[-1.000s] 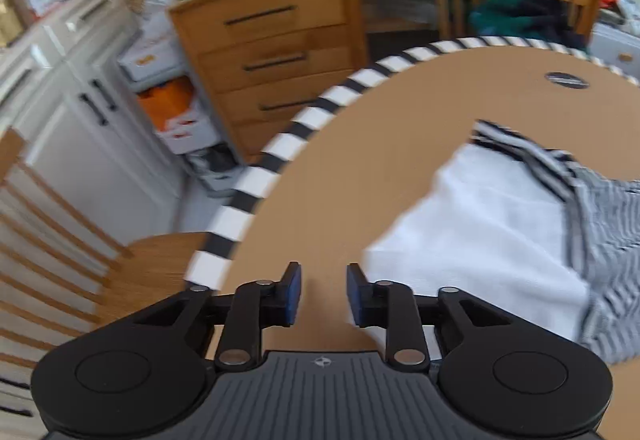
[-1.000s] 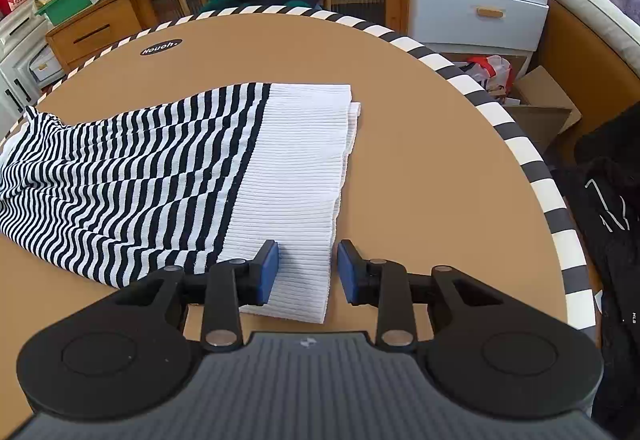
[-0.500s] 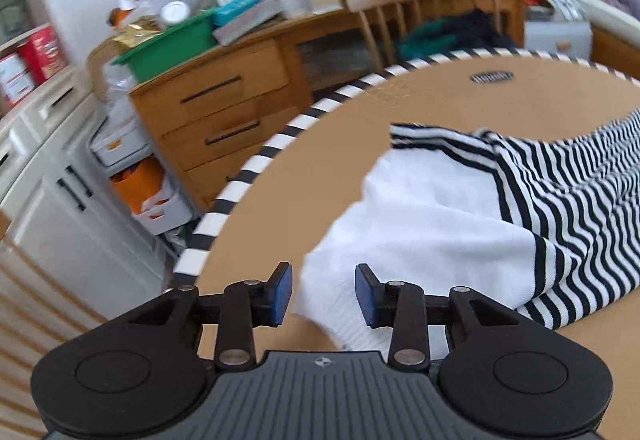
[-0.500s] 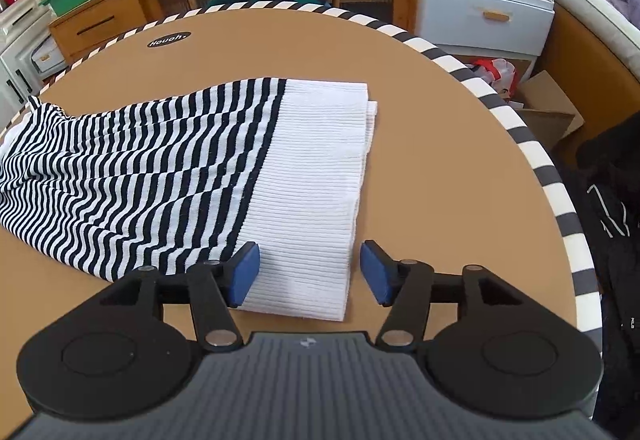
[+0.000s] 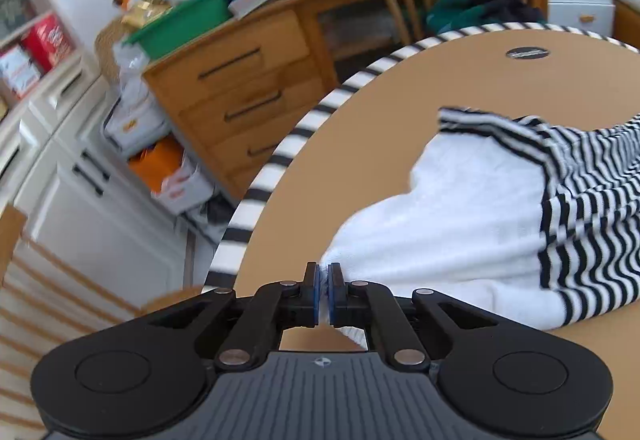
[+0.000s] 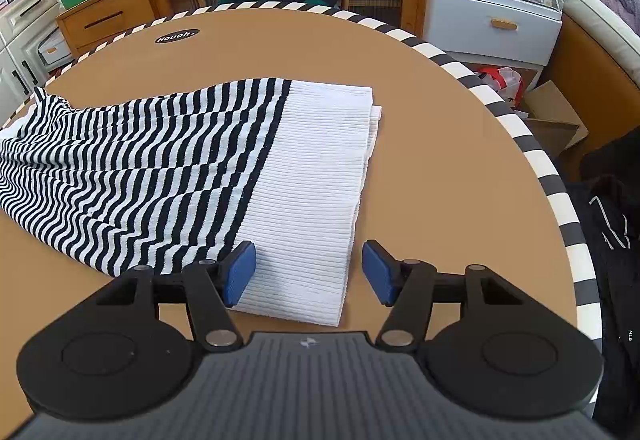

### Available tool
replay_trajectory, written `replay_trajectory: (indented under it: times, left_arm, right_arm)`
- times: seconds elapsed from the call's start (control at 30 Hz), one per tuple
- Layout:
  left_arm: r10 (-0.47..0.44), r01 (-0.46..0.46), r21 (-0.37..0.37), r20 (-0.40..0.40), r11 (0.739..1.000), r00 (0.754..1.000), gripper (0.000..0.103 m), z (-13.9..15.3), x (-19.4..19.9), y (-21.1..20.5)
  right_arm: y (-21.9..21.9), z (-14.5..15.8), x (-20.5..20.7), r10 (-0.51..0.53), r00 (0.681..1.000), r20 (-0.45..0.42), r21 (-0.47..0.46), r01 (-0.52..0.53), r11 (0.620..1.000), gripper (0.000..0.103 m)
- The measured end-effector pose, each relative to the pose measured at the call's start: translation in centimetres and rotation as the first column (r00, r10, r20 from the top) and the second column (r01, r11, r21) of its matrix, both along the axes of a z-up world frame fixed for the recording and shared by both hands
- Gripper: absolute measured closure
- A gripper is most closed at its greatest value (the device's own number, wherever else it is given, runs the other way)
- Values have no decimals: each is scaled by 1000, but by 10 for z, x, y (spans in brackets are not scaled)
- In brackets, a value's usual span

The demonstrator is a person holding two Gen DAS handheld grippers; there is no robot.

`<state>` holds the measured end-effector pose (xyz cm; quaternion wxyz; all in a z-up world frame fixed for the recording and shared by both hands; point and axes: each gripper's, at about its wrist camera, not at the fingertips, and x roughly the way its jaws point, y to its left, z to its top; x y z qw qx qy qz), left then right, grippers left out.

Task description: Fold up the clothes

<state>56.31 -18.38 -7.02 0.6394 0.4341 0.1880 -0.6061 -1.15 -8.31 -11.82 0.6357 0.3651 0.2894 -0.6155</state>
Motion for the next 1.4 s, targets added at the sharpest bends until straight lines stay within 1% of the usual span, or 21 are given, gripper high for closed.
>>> replay_trajectory:
  times: [0.07,0.13,0.2,0.23,0.27,0.33,0.37,0.43,0.5,0.57,0.63,0.73,0.8,0.83,0.93,0.97,1.03,1.07,1.17,1.3,1.4]
  left_arm:
    - [10,-10,10,5,1000,1000,98,-2,2,0]
    - [-1,1,-8,-13,1000,1000,95,5,1,0]
    - [-13,12,-26,-30,1000,999,84,12,1,0]
    - [-19,17,-35,-38,999,999,76,16,0,1]
    - [-24,22,-44,-47,999,999,73,20,0,1]
    - [-36,32,-62,-63,998,997,62,27,-1,1]
    - [-55,46,-88,-102,995,993,62,34,-2,-1]
    - [-111,75,-152,-246,985,963,62,49,-14,-14]
    - [-146,105,-146,-308,984,940,62,45,-35,-36]
    - [-172,140,-119,-330,983,928,62,34,-57,-59]
    - [-168,157,-62,-299,986,939,62,17,-74,-78]
    - [-126,132,7,-258,991,958,62,-4,-82,-97]
    - [-88,98,21,-288,995,953,64,-11,-77,-104]
    - [-70,80,19,-317,997,946,70,-13,-74,-105]
    - [-20,25,8,-383,1000,924,90,-17,-68,-109]
    - [-8,10,3,-400,1000,917,96,-18,-66,-110]
    - [1,-7,-11,-415,1000,910,100,-19,-64,-111]
    - [3,-13,-20,-416,1000,909,100,-19,-63,-111]
    - [13,-36,-46,-420,998,907,101,-17,-62,-113]
    - [41,-88,-85,-451,992,892,101,-12,-60,-124]
    - [60,-117,-100,-450,988,891,101,-10,-61,-133]
  right_arm:
    - [0,0,0,4,1000,0,-2,-4,1000,41]
    - [-1,0,-1,6,1000,2,4,-6,1000,41]
    - [-5,3,-3,5,1000,3,33,-5,999,43]
    - [-7,7,-3,2,1000,3,54,-2,999,45]
    - [-7,16,-2,5,1000,1,43,-5,999,51]
    - [-2,43,6,54,998,-24,-97,-56,994,49]
    - [-1,55,13,98,994,-44,-172,-104,980,49]
    - [-16,66,34,192,980,-42,-249,-197,948,56]
    - [-38,70,58,279,960,-31,-295,-275,915,66]
    - [-64,61,87,350,936,-35,-286,-345,894,75]
    - [-88,51,117,424,905,-37,-274,-417,867,76]
    - [-106,40,162,530,847,-48,-284,-520,805,74]
    - [-115,35,189,579,812,-67,-294,-571,766,74]
    - [-120,33,200,593,803,-67,-295,-583,757,74]
    - [-139,23,226,600,800,-23,-255,-585,770,77]
    - [-146,19,232,599,800,-5,-237,-583,777,80]
    - [-156,11,238,595,804,23,-202,-579,790,97]
    - [-159,8,240,592,805,34,-185,-577,796,102]
    - [-163,9,237,560,826,62,-195,-541,818,102]
    - [-172,13,220,469,874,129,-209,-438,874,102]
    - [-178,4,216,434,889,146,-191,-405,894,102]
